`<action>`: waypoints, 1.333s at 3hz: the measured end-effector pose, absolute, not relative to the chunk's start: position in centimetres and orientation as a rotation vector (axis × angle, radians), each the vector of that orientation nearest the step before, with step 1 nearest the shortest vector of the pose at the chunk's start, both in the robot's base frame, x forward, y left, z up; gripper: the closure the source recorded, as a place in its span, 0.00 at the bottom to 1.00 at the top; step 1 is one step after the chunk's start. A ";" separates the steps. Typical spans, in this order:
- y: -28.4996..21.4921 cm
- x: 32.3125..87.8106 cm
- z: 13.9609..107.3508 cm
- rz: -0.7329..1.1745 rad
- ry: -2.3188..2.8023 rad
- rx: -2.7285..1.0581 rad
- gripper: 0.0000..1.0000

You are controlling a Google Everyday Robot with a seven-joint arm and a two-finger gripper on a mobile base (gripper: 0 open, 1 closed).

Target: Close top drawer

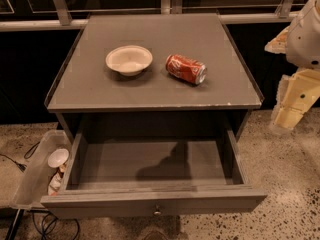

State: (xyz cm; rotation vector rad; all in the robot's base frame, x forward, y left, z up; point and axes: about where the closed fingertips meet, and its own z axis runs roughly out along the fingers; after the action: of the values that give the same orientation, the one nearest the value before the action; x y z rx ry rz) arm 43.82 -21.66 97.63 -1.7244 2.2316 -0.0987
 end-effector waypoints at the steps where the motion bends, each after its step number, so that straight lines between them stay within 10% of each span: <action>1: -21.6 43.8 97.7 -0.099 2.229 -1.724 0.00; 4: -21.3 40.9 91.8 0.072 2.175 -1.581 0.65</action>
Offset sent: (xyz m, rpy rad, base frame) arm -0.0123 -0.0043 -0.0402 0.1122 0.0212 0.0134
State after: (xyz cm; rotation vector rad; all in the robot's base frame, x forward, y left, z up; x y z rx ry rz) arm 40.88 -21.30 91.83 -1.5810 2.1752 0.0719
